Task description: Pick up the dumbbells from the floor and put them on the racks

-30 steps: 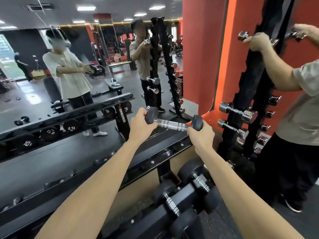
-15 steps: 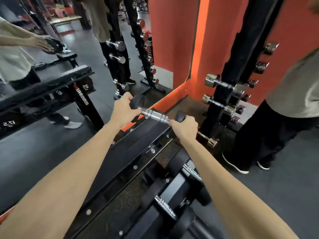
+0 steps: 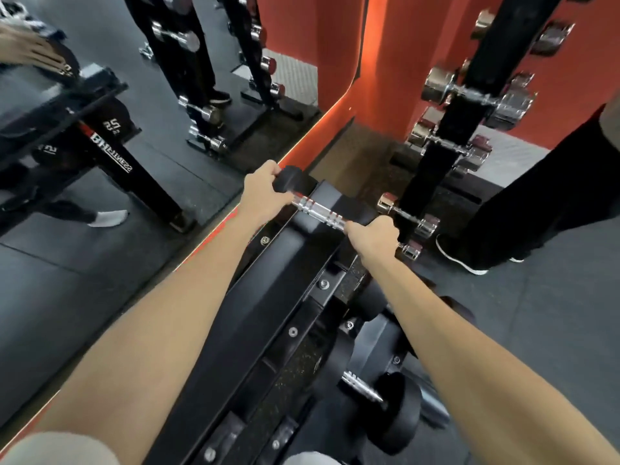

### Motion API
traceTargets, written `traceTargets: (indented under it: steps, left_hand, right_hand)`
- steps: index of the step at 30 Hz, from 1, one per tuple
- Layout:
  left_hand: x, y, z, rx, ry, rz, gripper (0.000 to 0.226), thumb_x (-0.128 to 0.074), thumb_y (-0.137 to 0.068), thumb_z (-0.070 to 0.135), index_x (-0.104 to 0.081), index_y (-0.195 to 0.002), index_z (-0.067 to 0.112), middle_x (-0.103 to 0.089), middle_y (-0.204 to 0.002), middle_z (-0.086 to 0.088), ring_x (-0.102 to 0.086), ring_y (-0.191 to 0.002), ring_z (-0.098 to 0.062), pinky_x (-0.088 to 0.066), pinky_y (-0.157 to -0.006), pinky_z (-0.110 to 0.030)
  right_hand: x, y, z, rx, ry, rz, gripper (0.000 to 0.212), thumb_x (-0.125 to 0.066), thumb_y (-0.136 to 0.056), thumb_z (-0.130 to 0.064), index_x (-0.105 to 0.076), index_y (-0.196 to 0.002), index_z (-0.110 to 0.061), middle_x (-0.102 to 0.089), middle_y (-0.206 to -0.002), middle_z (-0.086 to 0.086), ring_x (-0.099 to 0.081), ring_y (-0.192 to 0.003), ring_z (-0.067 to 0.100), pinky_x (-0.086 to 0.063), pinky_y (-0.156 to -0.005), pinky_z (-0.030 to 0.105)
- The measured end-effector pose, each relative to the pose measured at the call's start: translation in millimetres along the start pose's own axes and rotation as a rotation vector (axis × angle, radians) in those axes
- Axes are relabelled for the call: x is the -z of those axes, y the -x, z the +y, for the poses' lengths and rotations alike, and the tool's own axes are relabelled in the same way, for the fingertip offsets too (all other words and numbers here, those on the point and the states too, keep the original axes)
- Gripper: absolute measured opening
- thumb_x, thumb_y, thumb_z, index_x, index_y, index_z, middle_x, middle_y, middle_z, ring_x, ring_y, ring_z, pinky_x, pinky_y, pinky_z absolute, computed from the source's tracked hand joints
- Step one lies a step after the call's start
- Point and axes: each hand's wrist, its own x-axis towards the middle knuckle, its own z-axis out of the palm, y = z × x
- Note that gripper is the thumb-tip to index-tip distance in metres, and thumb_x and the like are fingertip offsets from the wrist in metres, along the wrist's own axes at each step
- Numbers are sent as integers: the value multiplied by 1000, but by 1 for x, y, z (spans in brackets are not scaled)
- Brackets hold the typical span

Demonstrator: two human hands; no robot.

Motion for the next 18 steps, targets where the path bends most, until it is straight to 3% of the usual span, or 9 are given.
traceTargets:
  steps: [3,8,10,12,14,15,16,18]
  left_hand:
    - [-16,-9,-8,5,0,-33,31,-79,-68,11,-53,-84,13,-67,-77,-8,-53,-67,-19,-35,-52,-14]
    - [-35,-19,-17,0,-5,-32,33,-80,-72,8,-52,-85,16,-62,-78,0,-50,-65,-11,-35,-54,-7]
    - [-36,-25,-15,14,-53,-68,31,-79,-74,11,-53,-90,17,-62,-85,-1,-54,-74,-16,-35,-58,-10]
    - [-36,-34,-5,70,-141,-149,33,-77,-78,15,-55,-103,12,-64,-97,-8,-59,-85,-24,-40,-68,-23]
    - [-37,-40,10,145,-272,-230,41,-73,-82,18,-55,-117,4,-64,-111,-17,-62,-97,-33,-41,-73,-31]
    - [-38,-42,21,174,-342,-266,44,-71,-83,20,-55,-119,1,-63,-116,-20,-62,-103,-37,-42,-74,-33]
    - [-41,-42,33,188,-411,-284,44,-69,-83,23,-56,-119,0,-63,-120,-22,-62,-106,-39,-44,-75,-34]
    - [-50,-38,66,140,-529,-290,49,-65,-84,29,-56,-126,6,-58,-127,-21,-58,-112,-41,-47,-82,-40]
  right_hand:
    - [-5,-15,7,-38,29,3,35,-79,-76,-31,-54,-59,-15,-56,-60,-2,-56,-57,19,-34,-47,22]
    - [-15,-27,16,-68,47,-10,41,-81,-79,-29,-49,-57,-15,-55,-62,0,-58,-63,23,-46,-58,30]
    - [-15,-31,15,-70,19,-19,46,-80,-81,-31,-45,-57,-14,-52,-61,1,-55,-61,24,-44,-58,32]
    - [-9,-35,12,-70,15,-77,45,-80,-83,-32,-46,-62,-12,-51,-63,2,-53,-61,23,-42,-57,33]
    - [4,-38,8,-52,-35,-134,29,-80,-84,-29,-61,-91,-8,-56,-82,3,-57,-77,23,-45,-65,34]
    - [11,-39,8,-49,-83,-158,44,-78,-85,-26,-60,-120,-7,-57,-94,2,-58,-87,23,-47,-71,34]
    - [22,-37,8,-38,-114,-176,64,-76,-88,-23,-47,-143,-7,-58,-100,1,-60,-93,23,-49,-75,34]
    - [48,-38,11,-38,-194,-179,75,-70,-91,-19,-32,-155,-10,-65,-104,4,-67,-97,24,-57,-82,36]
